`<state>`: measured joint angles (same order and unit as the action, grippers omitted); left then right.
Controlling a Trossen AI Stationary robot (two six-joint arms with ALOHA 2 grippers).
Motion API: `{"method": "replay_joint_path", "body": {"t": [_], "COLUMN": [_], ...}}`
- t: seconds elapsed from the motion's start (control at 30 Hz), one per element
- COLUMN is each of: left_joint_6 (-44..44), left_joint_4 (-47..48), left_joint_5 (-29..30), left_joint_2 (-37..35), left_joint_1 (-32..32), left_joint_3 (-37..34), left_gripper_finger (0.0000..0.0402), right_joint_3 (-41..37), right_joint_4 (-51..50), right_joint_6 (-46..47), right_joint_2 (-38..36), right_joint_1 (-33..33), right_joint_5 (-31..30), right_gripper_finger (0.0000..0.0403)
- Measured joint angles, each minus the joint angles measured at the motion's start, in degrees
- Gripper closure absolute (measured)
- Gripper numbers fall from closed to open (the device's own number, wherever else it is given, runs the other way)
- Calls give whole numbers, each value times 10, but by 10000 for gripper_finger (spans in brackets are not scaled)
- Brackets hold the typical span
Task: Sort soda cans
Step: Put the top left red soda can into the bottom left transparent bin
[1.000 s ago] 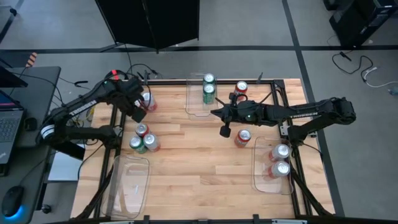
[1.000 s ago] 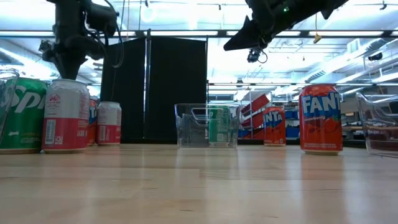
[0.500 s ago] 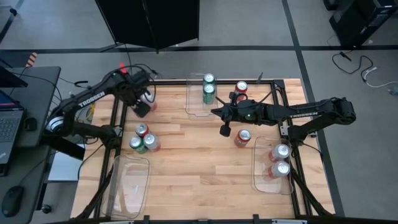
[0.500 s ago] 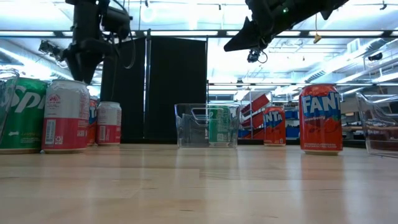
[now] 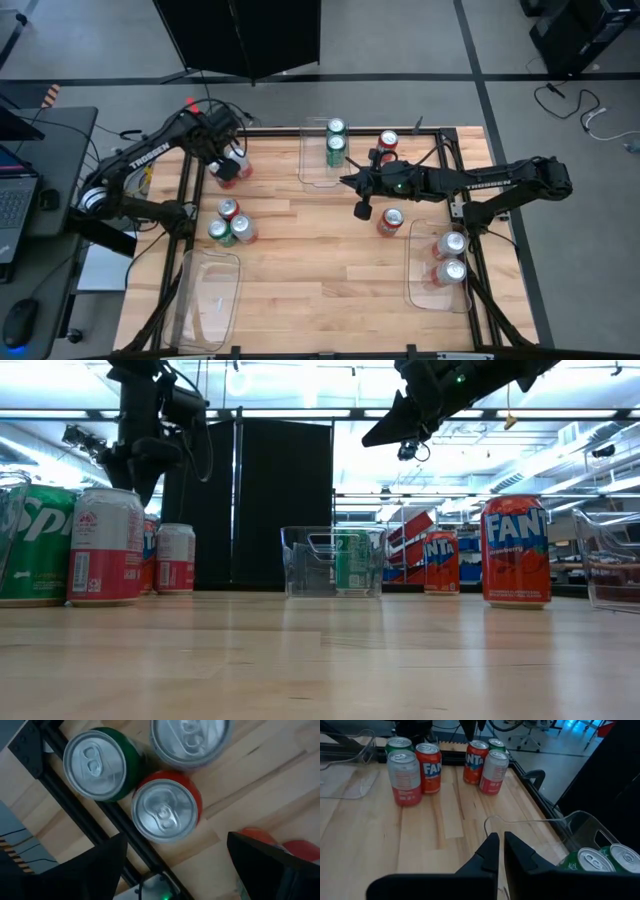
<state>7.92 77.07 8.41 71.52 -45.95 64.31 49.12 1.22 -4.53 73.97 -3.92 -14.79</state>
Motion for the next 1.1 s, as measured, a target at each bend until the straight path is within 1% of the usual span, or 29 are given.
{"method": "replay_joint_path", "body": {"t": [0.23, 0.37, 0.47, 0.6, 0.9, 1.0, 1.1], "left_joint_6": [-19, -34, -35, -44, -47, -50, -66], "left_joint_4": [-14, -37, -64, -80, -118, -118, -118], "left_joint_5": [-12, -12, -35, -43, -54, -53, -50], "left_joint_2": [2, 2, 2, 2, 1, 1, 1], "left_joint_1": [-35, -54, -63, -68, -69, -69, -68], "left_joint_3": [-21, -35, -49, -62, -97, -103, -101], "left_gripper_finger": [54, 54, 54, 54, 55, 63, 86], "right_joint_3": [0, 0, 0, 0, 0, 0, 0], "right_joint_4": [0, -1, -1, 0, 0, 0, 0], "right_joint_6": [2, 3, 3, 3, 3, 3, 3], "right_joint_2": [0, 0, 0, 0, 0, 0, 0], "right_joint_1": [1, 1, 1, 1, 1, 1, 1], "right_joint_5": [1, 2, 15, 25, 25, 25, 25], "right_gripper_finger": [389, 389, 389, 389, 389, 389, 389]}}
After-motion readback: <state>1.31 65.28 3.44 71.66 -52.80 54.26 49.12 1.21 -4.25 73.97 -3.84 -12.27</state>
